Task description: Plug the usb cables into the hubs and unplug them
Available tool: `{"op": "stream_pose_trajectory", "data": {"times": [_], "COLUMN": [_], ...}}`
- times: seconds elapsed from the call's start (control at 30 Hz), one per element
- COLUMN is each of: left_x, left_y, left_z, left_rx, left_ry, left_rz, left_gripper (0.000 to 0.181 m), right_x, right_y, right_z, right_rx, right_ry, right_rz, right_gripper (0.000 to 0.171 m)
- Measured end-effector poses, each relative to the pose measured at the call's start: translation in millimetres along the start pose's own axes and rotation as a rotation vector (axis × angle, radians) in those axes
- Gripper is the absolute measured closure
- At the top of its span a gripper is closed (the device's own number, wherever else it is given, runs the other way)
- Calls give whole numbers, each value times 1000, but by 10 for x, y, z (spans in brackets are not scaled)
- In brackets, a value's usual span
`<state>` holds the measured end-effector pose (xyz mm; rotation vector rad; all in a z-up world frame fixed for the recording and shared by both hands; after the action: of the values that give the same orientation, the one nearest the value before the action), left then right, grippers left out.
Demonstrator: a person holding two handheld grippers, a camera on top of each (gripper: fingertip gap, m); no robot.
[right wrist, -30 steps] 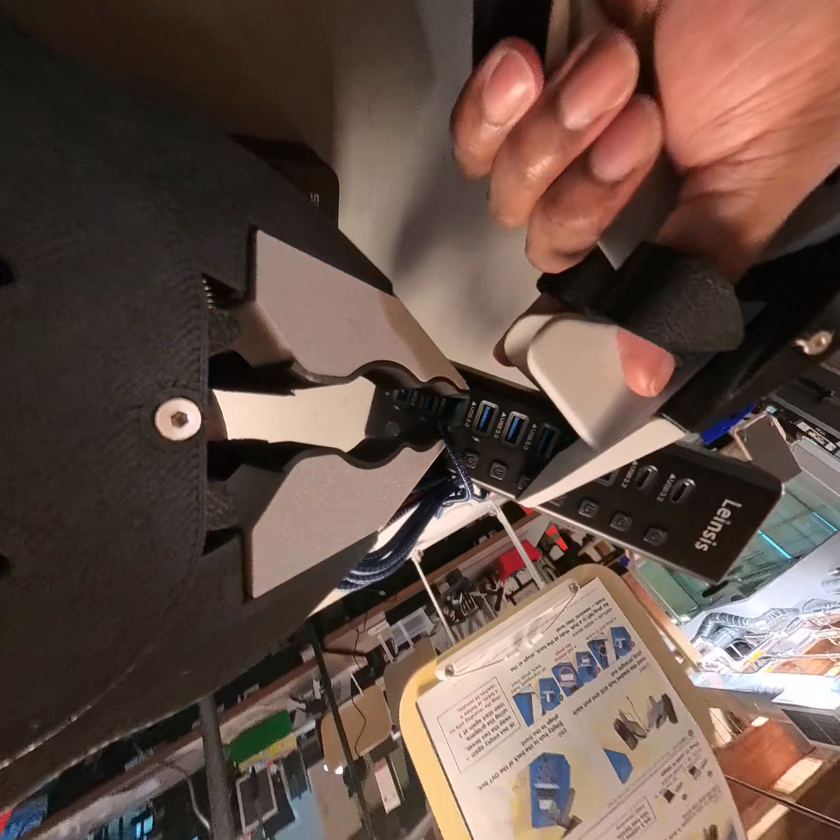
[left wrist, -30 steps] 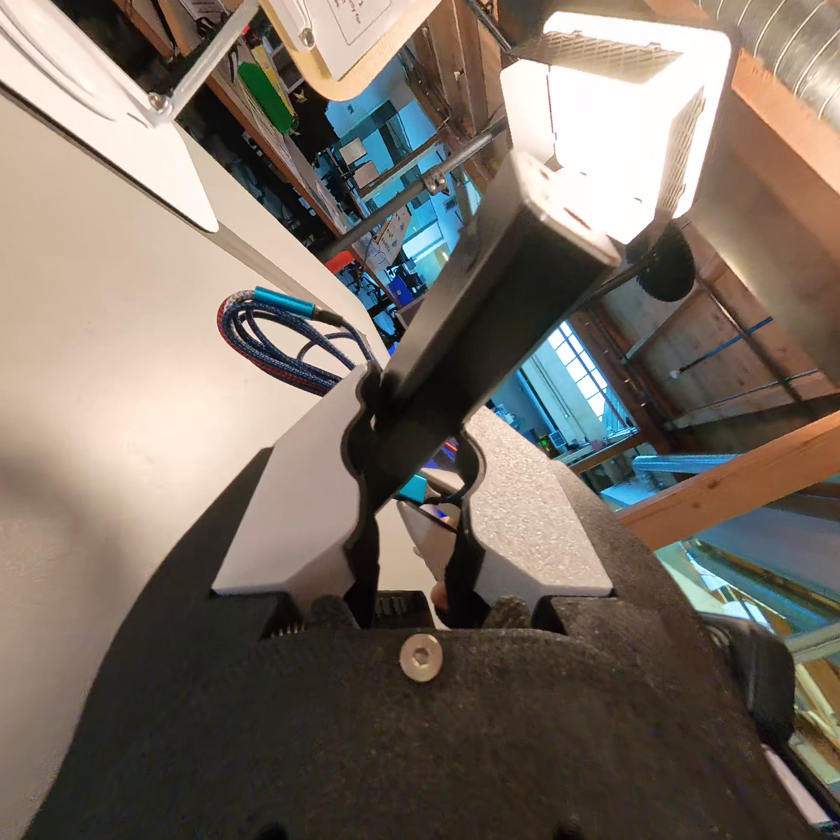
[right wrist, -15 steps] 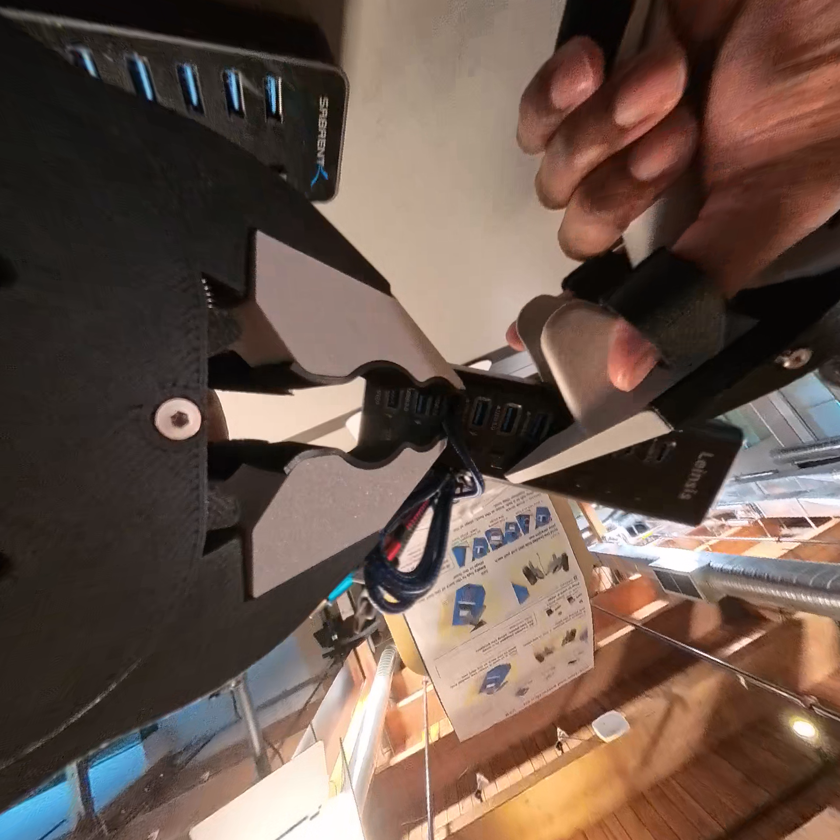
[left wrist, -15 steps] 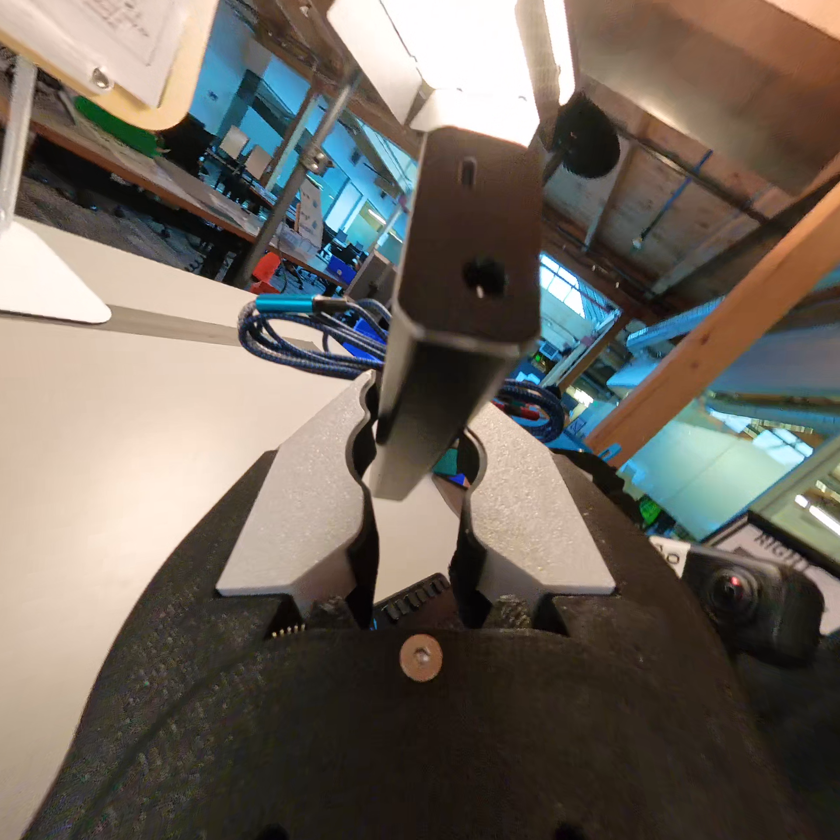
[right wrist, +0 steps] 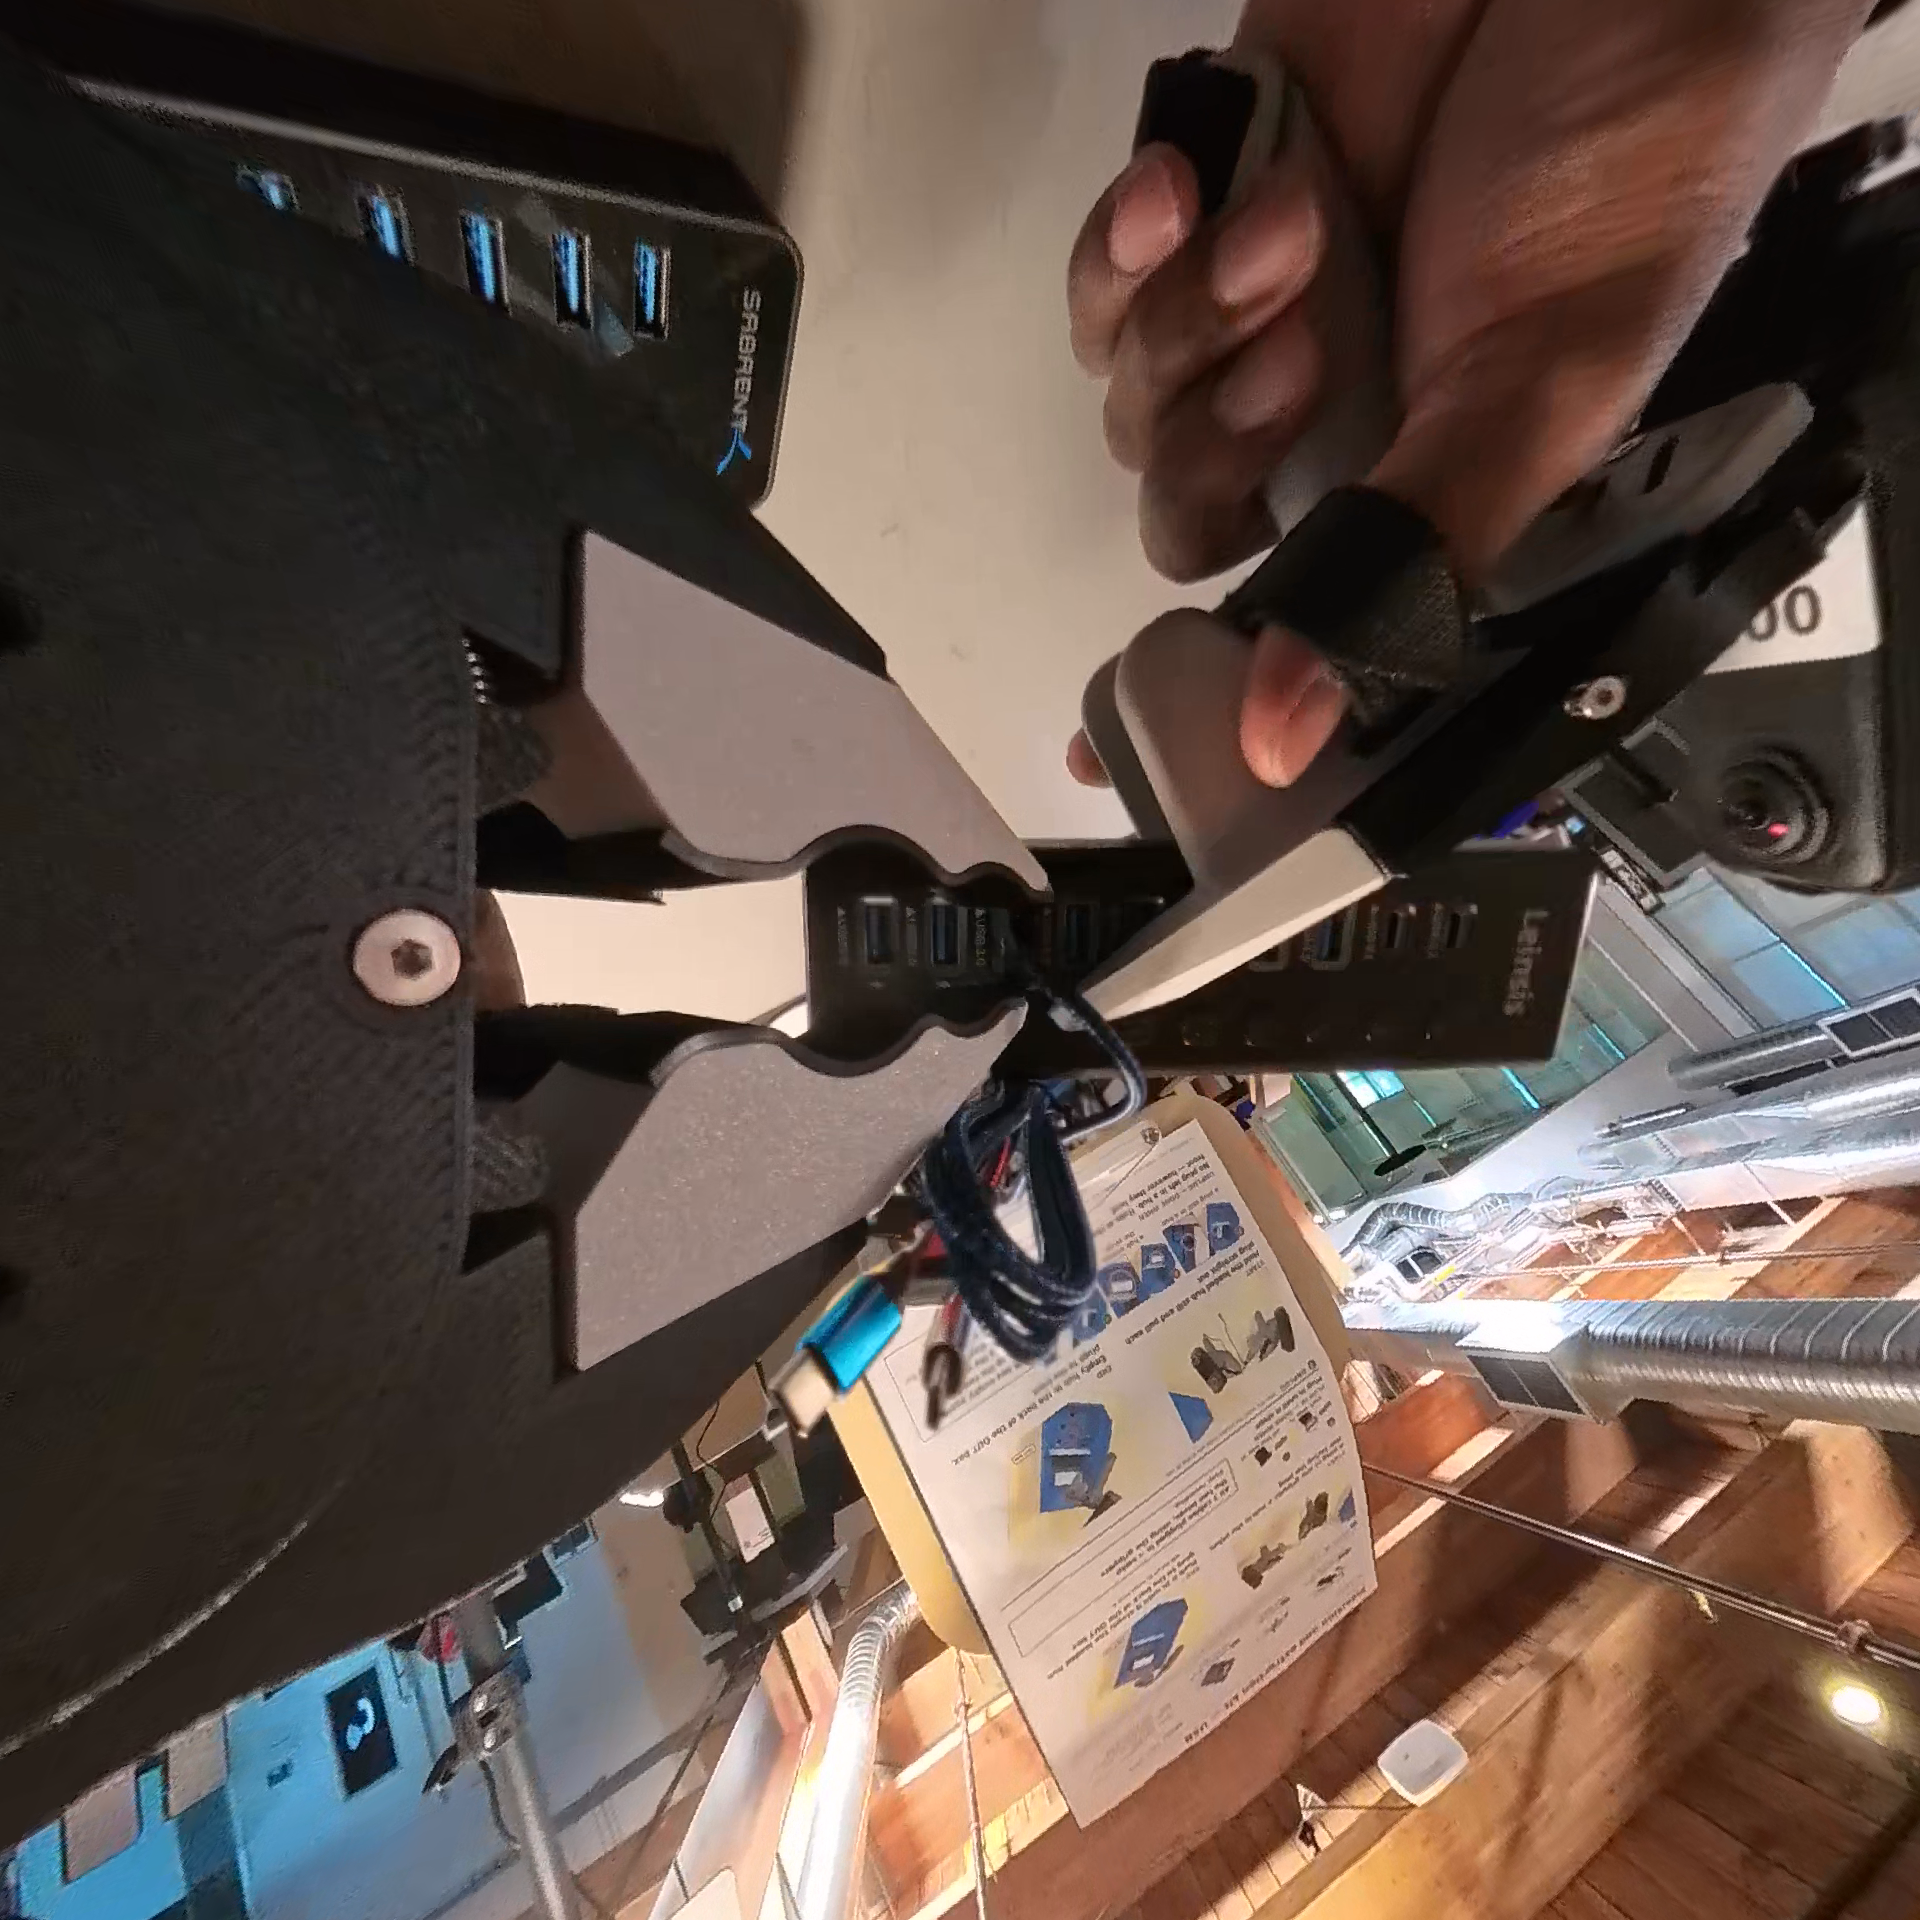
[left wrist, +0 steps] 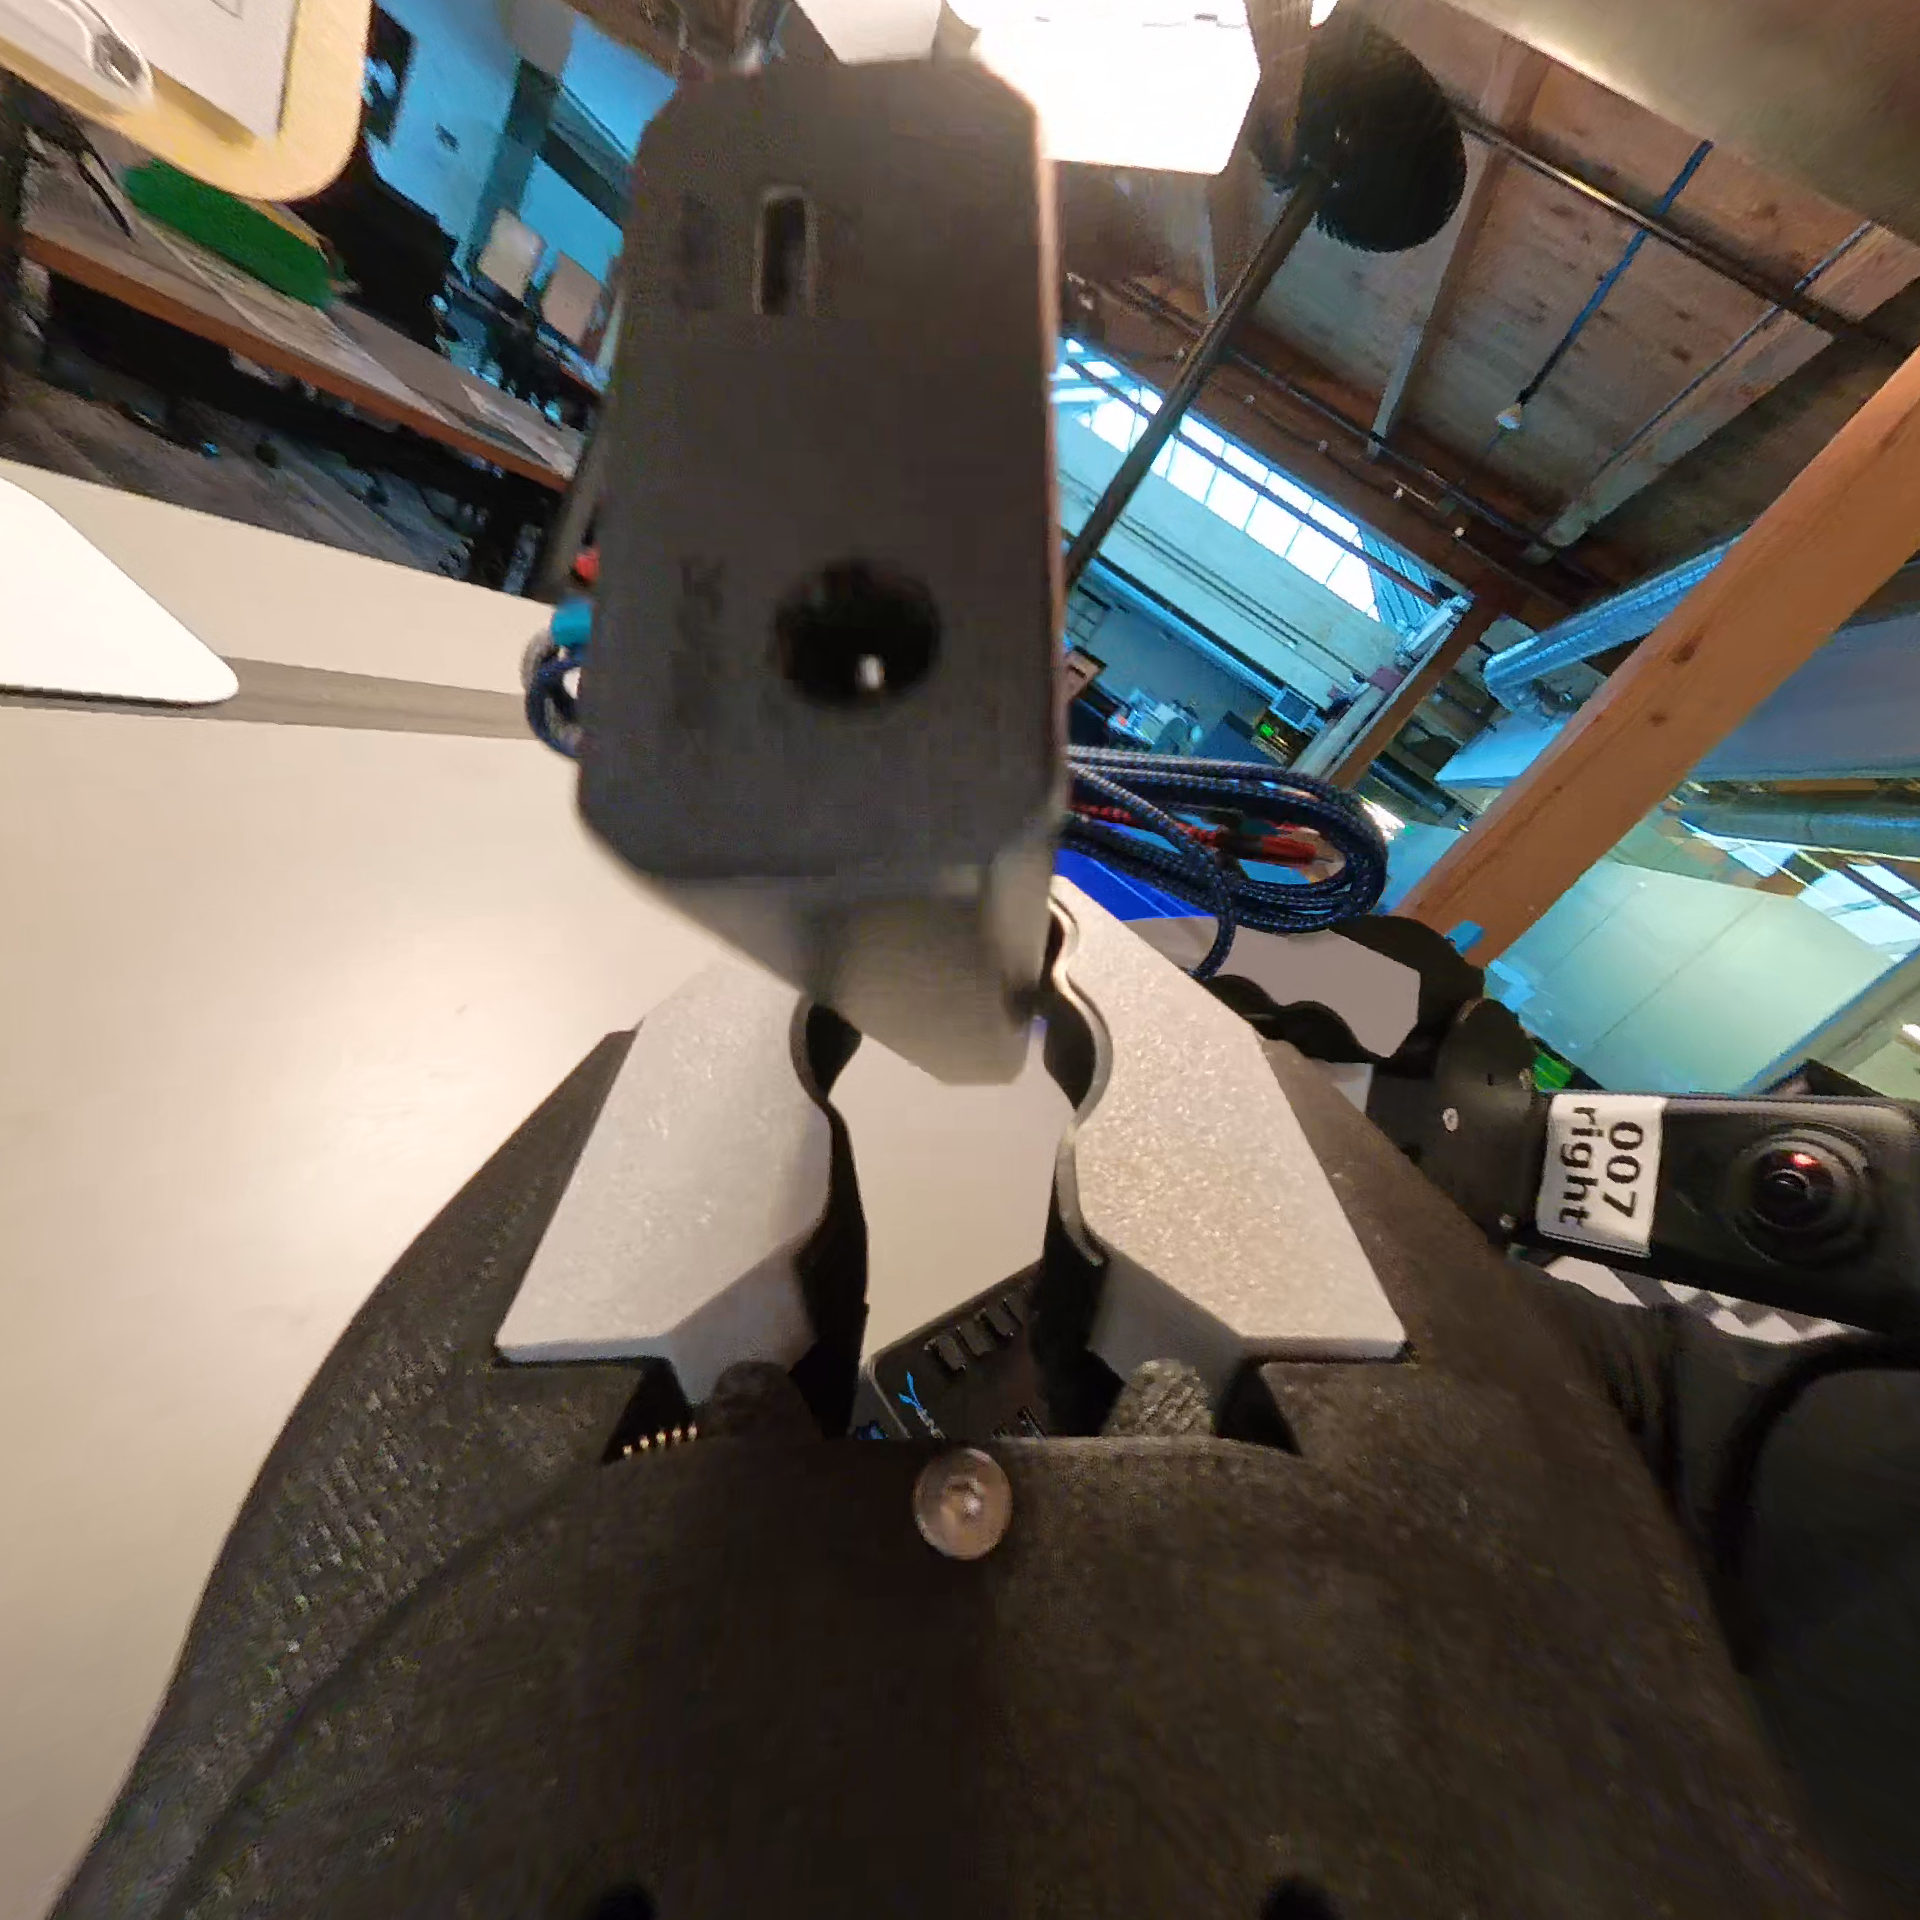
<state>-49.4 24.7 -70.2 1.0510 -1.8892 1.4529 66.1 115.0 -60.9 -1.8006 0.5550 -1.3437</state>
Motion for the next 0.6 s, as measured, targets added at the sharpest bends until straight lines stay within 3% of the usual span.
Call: {"op": "stream_pose_trajectory", "data": {"times": [0.23,0.4,0.5,0.6], "left_x": [-47,-89,-75,-53], "left_y": [75,103,74,39], "left_z": [22,16,16,24], "left_rx": [-14,-73,-56,-17], "left_ry": [-19,-27,-30,-36], "left_rz": [163,333,304,242], "left_gripper": [152,152,152,150], "right_x": [-9,-9,-26,-37], "right_y": [20,-50,-70,-16], "right_z": [8,30,36,27], "right_rx": [46,79,92,78], "right_ry": [-27,-66,-67,-50], "right_rz": [-42,-188,-239,-153], "right_gripper": [158,157,156,156]}}
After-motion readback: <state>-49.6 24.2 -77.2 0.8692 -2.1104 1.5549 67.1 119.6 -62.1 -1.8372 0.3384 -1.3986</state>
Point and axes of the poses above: each gripper's, where its closed fingertips meet, z back along the fingers, x out of its top, y = z × x across the jaws, the point moved 9 cm from there along z, back along the fingers, and after that the axes turned 11 degrees about -y, right-handed, at the moved point
